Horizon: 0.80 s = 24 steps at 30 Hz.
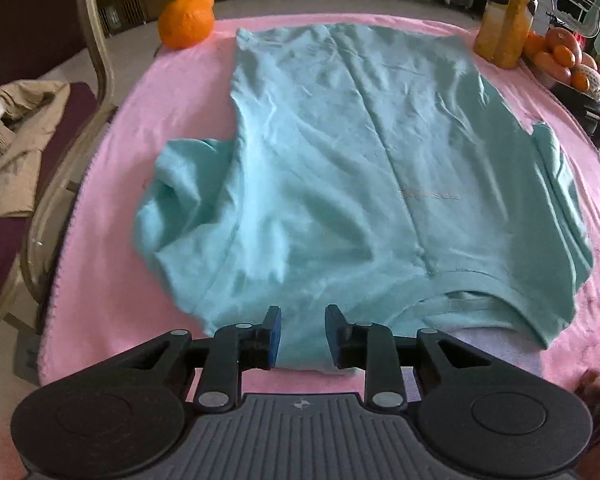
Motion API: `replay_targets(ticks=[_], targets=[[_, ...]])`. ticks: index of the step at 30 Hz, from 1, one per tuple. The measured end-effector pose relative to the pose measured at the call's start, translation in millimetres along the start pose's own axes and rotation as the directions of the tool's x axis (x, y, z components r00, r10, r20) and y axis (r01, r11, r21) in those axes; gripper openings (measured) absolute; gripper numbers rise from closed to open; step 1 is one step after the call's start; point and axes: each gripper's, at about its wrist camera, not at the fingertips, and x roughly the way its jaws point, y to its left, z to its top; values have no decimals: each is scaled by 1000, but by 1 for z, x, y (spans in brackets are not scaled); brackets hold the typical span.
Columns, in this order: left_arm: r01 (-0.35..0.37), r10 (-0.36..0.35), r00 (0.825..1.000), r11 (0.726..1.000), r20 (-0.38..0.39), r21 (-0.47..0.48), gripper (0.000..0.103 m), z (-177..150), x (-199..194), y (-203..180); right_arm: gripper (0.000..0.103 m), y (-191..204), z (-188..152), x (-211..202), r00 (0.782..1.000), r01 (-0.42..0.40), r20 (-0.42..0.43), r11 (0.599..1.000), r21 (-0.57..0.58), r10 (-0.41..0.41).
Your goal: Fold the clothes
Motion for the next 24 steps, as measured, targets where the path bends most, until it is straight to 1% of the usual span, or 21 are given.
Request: replay_targets(ticks=[1, 3, 4, 7, 12, 13, 14, 15, 16, 18, 21, 22, 24], targets=[[3, -3, 1000, 1000, 0, 2, 33, 1, -1, -2, 19, -9, 7, 8, 1000, 4, -1, 999, 40, -4], [6, -6, 1000, 1000, 1, 9, 38, 2, -2, -5, 24, -26, 21, 24, 1000, 19, -8, 993, 114, -18], [1, -1, 1000, 1000, 4, 18, 39, 2, -3, -7, 29, -34, 24, 35, 999, 40, -21, 991, 130, -38], [-9, 9, 1000, 999, 8, 44, 40, 2, -4, -13, 31, -47, 27, 62, 995, 91, -47, 985, 145, -85], [-3, 3, 1000, 998, 2, 69, 40, 1, -4, -22, 31, -50, 27, 74, 996, 87, -31, 990, 110, -84], [-1, 1, 1000, 997, 0, 73, 40, 1, -3, -23, 29, -51, 27, 77, 996, 86, -27, 991, 103, -83], [-2, 2, 1000, 997, 0, 76, 40, 0, -4, -25, 21, -52, 27, 79, 996, 85, -24, 992, 96, -83], [-3, 3, 1000, 997, 2, 79, 40, 0, -4, -26, 15, -52, 27, 82, 996, 84, -21, 992, 89, -83], [-4, 3, 1000, 997, 4, 82, 40, -1, -5, -26, 4, -53, 27, 84, 996, 84, -18, 993, 82, -82], [-4, 3, 1000, 996, 11, 86, 40, -3, -8, -27, 3, -54, 26, 79, 998, 70, -4, 994, 83, -70], [-2, 0, 1000, 997, 24, 82, 40, -5, -11, -26, 2, -52, 23, 50, 993, 87, 78, 994, 69, -92], [0, -3, 1000, 997, 27, 83, 40, -6, -11, -26, 2, -51, 23, 39, 987, 99, 117, 993, 67, -107], [10, -12, 1000, 996, 28, 85, 40, -8, -11, -27, 2, -53, 23, 16, 969, 132, 201, 988, 75, -145]])
